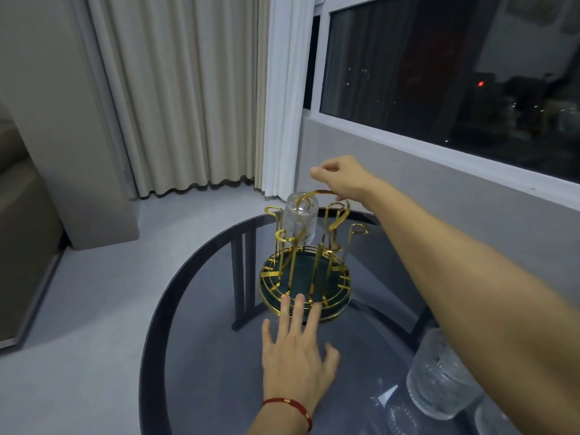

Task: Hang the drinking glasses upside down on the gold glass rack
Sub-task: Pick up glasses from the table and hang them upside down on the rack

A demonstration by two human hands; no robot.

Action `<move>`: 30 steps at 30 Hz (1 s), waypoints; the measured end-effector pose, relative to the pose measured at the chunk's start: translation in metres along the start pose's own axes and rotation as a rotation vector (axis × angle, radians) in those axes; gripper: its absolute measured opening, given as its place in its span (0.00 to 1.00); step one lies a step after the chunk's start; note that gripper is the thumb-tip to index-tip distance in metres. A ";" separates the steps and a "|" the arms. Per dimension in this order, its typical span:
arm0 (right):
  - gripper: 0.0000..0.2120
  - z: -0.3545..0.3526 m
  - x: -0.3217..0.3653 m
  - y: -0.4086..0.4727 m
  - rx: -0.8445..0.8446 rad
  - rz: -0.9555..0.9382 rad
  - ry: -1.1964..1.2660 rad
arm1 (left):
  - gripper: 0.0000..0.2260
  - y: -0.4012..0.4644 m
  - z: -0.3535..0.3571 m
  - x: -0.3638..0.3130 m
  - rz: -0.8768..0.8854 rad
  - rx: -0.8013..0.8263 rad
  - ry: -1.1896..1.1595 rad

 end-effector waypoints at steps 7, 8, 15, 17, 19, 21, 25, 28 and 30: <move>0.14 -0.062 -0.061 -0.125 -0.183 -0.075 0.115 | 0.32 -0.001 -0.009 -0.008 -0.006 0.010 0.040; 0.13 -0.069 -0.072 -0.146 -0.196 -0.075 0.138 | 0.32 -0.001 -0.010 -0.008 -0.007 0.017 0.026; 0.09 -0.077 -0.155 -0.276 -0.383 0.023 0.537 | 0.32 -0.010 -0.032 -0.078 0.235 -0.002 -0.382; 0.09 -0.070 -0.165 -0.290 -0.431 0.022 0.507 | 0.34 -0.019 -0.029 -0.113 0.312 0.089 -0.548; 0.09 -0.066 -0.165 -0.298 -0.459 0.001 0.459 | 0.38 -0.024 -0.022 -0.137 0.328 0.145 -0.626; 0.10 -0.065 -0.166 -0.304 -0.487 -0.004 0.443 | 0.43 -0.025 -0.016 -0.151 0.293 0.160 -0.676; 0.11 -0.062 -0.170 -0.308 -0.489 0.020 0.419 | 0.45 -0.020 -0.011 -0.156 0.169 0.091 -0.734; 0.10 -0.064 -0.173 -0.310 -0.490 0.032 0.418 | 0.46 -0.016 -0.013 -0.149 0.132 0.066 -0.721; 0.10 -0.064 -0.175 -0.309 -0.474 0.054 0.450 | 0.46 -0.013 -0.018 -0.140 0.101 0.036 -0.710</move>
Point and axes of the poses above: each hand's wrist, its own y-axis towards the middle knuckle, its own z-axis out of the palm, x = y × z, the point moved 6 cm from there along y, towards the middle knuckle, and after that the axes turned 8 degrees about z, right-handed, at the moved point
